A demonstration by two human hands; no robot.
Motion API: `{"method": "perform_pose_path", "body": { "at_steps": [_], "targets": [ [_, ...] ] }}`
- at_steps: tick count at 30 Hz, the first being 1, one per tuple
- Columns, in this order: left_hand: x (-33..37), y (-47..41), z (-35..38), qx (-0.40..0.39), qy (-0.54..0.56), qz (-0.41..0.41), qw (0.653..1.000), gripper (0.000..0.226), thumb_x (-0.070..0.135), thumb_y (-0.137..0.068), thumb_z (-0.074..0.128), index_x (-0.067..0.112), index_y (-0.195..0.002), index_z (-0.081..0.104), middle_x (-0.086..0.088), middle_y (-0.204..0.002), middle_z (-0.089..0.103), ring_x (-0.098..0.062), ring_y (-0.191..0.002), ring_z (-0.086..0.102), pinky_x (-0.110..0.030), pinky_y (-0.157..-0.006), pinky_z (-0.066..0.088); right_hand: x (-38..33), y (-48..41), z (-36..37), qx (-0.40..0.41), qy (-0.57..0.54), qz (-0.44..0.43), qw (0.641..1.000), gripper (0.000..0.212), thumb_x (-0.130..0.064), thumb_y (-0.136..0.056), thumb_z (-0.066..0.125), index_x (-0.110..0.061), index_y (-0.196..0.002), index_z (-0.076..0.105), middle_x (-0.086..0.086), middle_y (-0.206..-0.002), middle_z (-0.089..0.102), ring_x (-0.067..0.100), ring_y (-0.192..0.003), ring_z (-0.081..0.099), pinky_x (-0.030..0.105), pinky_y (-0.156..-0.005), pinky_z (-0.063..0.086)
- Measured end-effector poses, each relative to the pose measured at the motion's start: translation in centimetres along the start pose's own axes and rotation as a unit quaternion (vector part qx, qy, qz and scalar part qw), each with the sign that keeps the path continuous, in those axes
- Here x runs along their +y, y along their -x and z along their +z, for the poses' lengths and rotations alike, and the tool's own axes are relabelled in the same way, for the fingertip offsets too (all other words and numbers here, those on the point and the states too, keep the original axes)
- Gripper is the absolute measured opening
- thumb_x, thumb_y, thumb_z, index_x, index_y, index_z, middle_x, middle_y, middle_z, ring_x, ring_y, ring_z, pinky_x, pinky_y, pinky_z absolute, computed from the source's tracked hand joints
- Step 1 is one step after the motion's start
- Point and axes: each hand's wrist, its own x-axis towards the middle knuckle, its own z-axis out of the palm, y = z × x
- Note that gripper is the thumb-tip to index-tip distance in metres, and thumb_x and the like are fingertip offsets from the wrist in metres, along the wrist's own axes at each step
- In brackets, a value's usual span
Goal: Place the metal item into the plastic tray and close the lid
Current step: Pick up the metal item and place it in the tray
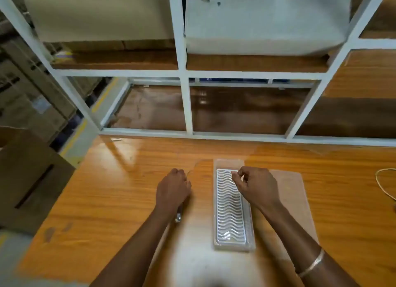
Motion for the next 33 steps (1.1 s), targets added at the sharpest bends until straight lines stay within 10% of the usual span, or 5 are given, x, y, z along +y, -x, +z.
{"method": "perform_pose_path", "body": {
  "at_steps": [6, 33],
  "targets": [
    [-0.9, 1.2, 2.9, -0.099, 0.032, -0.121, 0.987, 0.057, 0.049, -0.094, 0.062, 0.002, -0.126, 0.060, -0.016, -0.125, 0.063, -0.036, -0.116, 0.067, -0.043, -0.092, 0.057, 0.1, 0.1, 0.4, -0.003, -0.011, 0.012, 1.000, 0.039, -0.053, -0.091, 0.055, -0.022, -0.082, 0.078, 0.004, -0.072, 0.077, 0.027, -0.072, 0.070, 0.034, -0.061, 0.054],
    [-0.5, 0.1, 4.8, -0.078, 0.201, -0.220, 0.951, 0.039, 0.027, -0.084, 0.078, -0.002, -0.105, 0.063, -0.020, -0.105, 0.072, -0.039, -0.092, 0.072, -0.032, -0.063, 0.048, 4.6, 3.5, 0.5, -0.010, -0.090, 0.142, 0.986, 0.030, -0.046, -0.093, 0.063, -0.025, -0.073, 0.073, -0.006, -0.052, 0.064, 0.014, -0.059, 0.062, 0.027, -0.054, 0.041]
  ]
}}
